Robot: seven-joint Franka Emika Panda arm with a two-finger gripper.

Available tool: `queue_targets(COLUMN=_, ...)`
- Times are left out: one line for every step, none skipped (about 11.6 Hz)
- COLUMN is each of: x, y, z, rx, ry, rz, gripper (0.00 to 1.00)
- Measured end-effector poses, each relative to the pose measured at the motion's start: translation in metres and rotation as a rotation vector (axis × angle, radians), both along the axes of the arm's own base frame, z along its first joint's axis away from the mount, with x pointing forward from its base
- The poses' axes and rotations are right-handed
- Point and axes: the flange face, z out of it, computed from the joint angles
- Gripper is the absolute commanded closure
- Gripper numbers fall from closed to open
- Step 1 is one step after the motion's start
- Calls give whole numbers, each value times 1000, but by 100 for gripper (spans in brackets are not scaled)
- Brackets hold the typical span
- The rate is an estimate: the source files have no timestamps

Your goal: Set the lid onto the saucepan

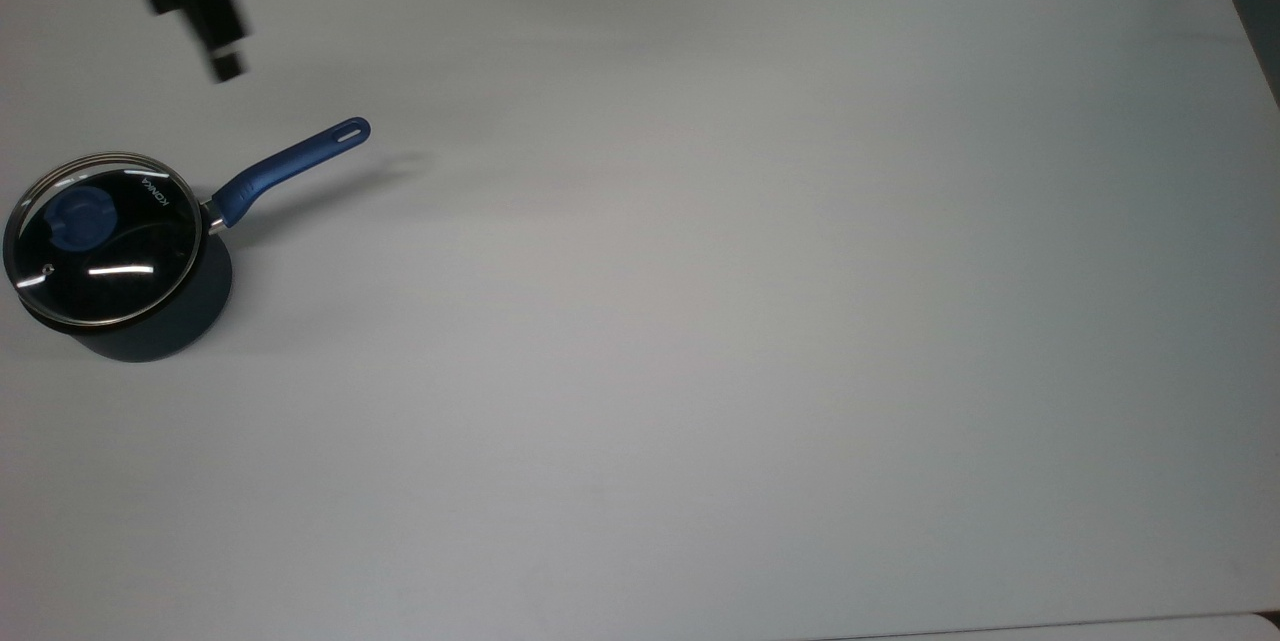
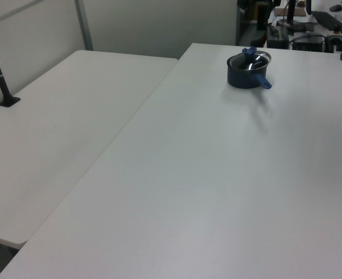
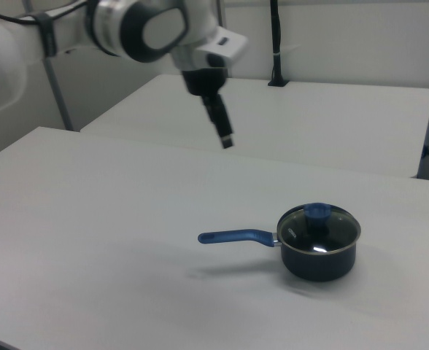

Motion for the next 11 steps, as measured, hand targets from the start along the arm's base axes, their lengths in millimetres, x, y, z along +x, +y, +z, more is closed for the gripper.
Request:
queue_targets(x=-4, y=26, z=-1, rx=12, ry=12, rz=38, gripper=0)
queue_targets(x=-7, y=55, z=-1, rx=25, ry=21, rz=69, gripper=0)
queue_targets(x=-10, y=82, z=-1, rx=33, ry=30, rz=99, gripper=0)
queue_targets(x=-14, y=105, z=3, rx=35, ry=35, rz=132, gripper=0)
queue_targets(x=-20, y=120, z=9, rx=36, ry=38, rz=160, gripper=0)
queue_targets(x=-27, y=129, z=15, rx=34, ry=44, rz=202, gripper=0)
queue_targets(x=-32, y=133, z=19, rx=27, ry=50, rz=263, gripper=0)
queue_targets(x=-34, y=135, z=19, rx=13, ry=55, rz=348, gripper=0)
queue_targets(x=-33, y=136, z=16, rx=-6, ry=63, rz=455, gripper=0)
queue_targets(x=-33, y=136, z=14, rx=-25, ry=70, rz=547, gripper=0)
queue_targets(x=-33, y=135, z=13, rx=-48, ry=78, rz=610, gripper=0)
